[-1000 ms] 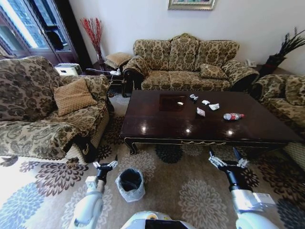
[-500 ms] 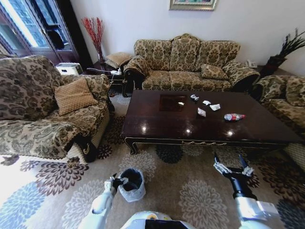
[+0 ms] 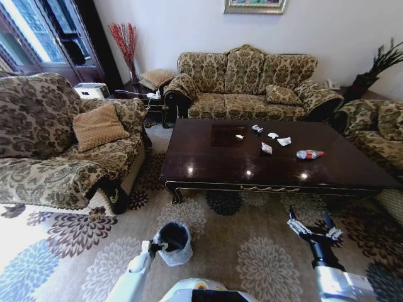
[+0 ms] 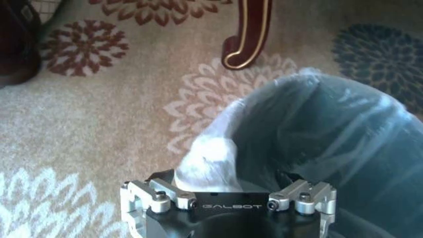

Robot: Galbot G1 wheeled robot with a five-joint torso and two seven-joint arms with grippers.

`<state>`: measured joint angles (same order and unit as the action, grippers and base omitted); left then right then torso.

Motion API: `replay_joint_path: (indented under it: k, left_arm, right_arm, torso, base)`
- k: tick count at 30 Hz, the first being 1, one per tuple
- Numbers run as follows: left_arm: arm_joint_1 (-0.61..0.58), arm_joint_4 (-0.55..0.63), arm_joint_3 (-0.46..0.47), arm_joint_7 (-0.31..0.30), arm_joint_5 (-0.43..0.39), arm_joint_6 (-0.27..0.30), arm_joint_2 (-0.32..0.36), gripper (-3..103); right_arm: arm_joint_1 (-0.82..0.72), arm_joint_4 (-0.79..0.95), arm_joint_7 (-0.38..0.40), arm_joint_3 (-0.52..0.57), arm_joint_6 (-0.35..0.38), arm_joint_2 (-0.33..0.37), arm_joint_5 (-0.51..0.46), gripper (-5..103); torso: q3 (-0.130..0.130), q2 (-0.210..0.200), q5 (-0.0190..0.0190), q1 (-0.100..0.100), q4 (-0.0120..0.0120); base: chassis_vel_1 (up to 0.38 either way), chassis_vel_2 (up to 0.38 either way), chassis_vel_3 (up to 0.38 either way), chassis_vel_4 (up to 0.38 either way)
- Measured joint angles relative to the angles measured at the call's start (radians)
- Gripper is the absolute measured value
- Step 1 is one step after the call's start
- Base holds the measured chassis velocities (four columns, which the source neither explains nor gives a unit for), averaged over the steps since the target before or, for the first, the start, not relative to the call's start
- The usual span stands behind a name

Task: Move to the front of the table and place the trash on the table into the trash bin.

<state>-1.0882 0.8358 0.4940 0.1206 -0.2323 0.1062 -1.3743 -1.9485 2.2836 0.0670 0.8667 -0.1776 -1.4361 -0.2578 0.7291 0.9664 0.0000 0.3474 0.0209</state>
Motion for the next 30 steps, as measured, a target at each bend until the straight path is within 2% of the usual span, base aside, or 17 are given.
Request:
replay_joint_path:
  k: [2, 4, 6, 9, 10, 12, 13, 15, 16, 20, 21, 22, 24, 25, 28, 30]
  left_arm:
    - [0.016, -0.022, 0.007, -0.001, 0.007, -0.005, -0.003, 101]
    - [0.038, -0.051, 0.015, -0.009, 0.022, -0.010, -0.007, 94]
    - [0.039, -0.054, 0.015, -0.010, 0.023, -0.010, -0.007, 94]
    - [0.053, -0.073, 0.019, -0.011, 0.024, -0.010, -0.013, 79]
    - [0.053, -0.073, 0.019, -0.011, 0.024, -0.010, -0.013, 79]
    - [0.069, -0.088, 0.022, -0.013, 0.024, -0.011, -0.017, 68]
    - [0.069, -0.088, 0.022, -0.013, 0.024, -0.011, -0.017, 68]
    - [0.078, -0.096, 0.022, -0.014, 0.024, -0.011, -0.017, 57]
    - [0.078, -0.096, 0.022, -0.014, 0.024, -0.011, -0.017, 57]
    - [0.091, -0.106, 0.023, -0.014, 0.024, -0.011, -0.017, 36]
    - [0.091, -0.106, 0.023, -0.014, 0.024, -0.011, -0.017, 36]
    - [0.095, -0.111, 0.024, -0.014, 0.024, -0.011, -0.017, 30]
    - [0.100, -0.118, 0.026, -0.014, 0.024, -0.012, -0.018, 30]
    - [0.105, -0.124, 0.027, -0.014, 0.024, -0.012, -0.019, 19]
    - [0.110, -0.130, 0.029, -0.014, 0.024, -0.012, -0.019, 14]
    - [0.114, -0.133, 0.031, -0.016, 0.024, -0.012, -0.017, 4]
  right_arm:
    - [-0.003, -0.005, 0.000, 0.003, -0.006, 0.000, 0.000, 100]
    - [-0.008, -0.010, 0.000, 0.011, -0.010, 0.002, -0.004, 100]
    - [-0.009, -0.011, 0.000, 0.012, -0.011, 0.002, -0.005, 100]
    - [-0.009, -0.025, 0.001, 0.025, -0.012, 0.008, -0.010, 100]
    - [-0.009, -0.025, 0.001, 0.025, -0.012, 0.008, -0.010, 100]
    - [-0.007, -0.029, 0.002, 0.027, -0.012, 0.010, -0.012, 100]
    - [-0.007, -0.029, 0.002, 0.027, -0.012, 0.010, -0.012, 100]
    - [-0.002, -0.031, 0.005, 0.027, -0.008, 0.010, -0.012, 100]
    - [-0.002, -0.031, 0.005, 0.027, -0.008, 0.010, -0.012, 100]
    - [0.013, -0.030, 0.013, 0.024, 0.011, 0.014, -0.011, 100]
    - [0.013, -0.030, 0.013, 0.024, 0.011, 0.014, -0.011, 100]
    - [0.016, -0.029, 0.015, 0.024, 0.014, 0.015, -0.010, 100]
    - [0.018, -0.027, 0.017, 0.024, 0.019, 0.018, -0.010, 100]
    - [0.020, -0.026, 0.018, 0.023, 0.023, 0.020, -0.010, 100]
    - [0.024, -0.025, 0.021, 0.023, 0.028, 0.023, -0.009, 100]
    - [0.027, -0.025, 0.023, 0.023, 0.033, 0.024, -0.008, 100]
  torso:
    - [0.000, 0.000, 0.0000, 0.000, 0.0000]
    - [0.000, 0.000, 0.0001, 0.000, 0.0000]
    - [0.000, 0.000, 0.0000, 0.000, 0.0000]
    - [0.000, 0.000, 0.0001, 0.000, 0.0002]
    - [0.000, 0.000, 0.0001, 0.000, 0.0002]
    - [0.000, 0.000, 0.0000, 0.000, 0.0000]
    - [0.000, 0.000, 0.0000, 0.000, 0.0000]
    - [0.000, 0.000, 0.0000, 0.000, 0.0000]
    - [0.000, 0.000, 0.0000, 0.000, 0.0000]
    - [0.000, 0.000, 0.0000, 0.000, 0.0001]
    - [0.000, 0.000, 0.0000, 0.000, 0.0001]
    - [0.000, 0.000, 0.0000, 0.000, 0.0001]
    - [0.000, 0.000, 0.0000, 0.000, 0.0001]
    - [0.000, 0.000, -0.0005, 0.000, 0.0000]
    - [0.000, 0.000, -0.0003, 0.000, 0.0000]
    - [0.000, 0.000, 0.0003, 0.000, 0.0002]
  base:
    - [0.000, 0.000, 0.000, 0.000]
    - [0.000, 0.000, 0.000, 0.000]
    - [0.000, 0.000, 0.000, 0.000]
    - [0.000, 0.000, 0.000, 0.000]
    - [0.000, 0.000, 0.000, 0.000]
    - [0.000, 0.000, 0.000, 0.000]
    - [0.000, 0.000, 0.000, 0.000]
    - [0.000, 0.000, 0.000, 0.000]
    - [0.000, 0.000, 0.000, 0.000]
    - [0.000, 0.000, 0.000, 0.000]
    - [0.000, 0.000, 0.000, 0.000]
    - [0.000, 0.000, 0.000, 0.000]
    - [0.000, 0.000, 0.000, 0.000]
    - [0.000, 0.000, 0.000, 0.000]
    - [0.000, 0.000, 0.000, 0.000]
    - [0.000, 0.000, 0.000, 0.000]
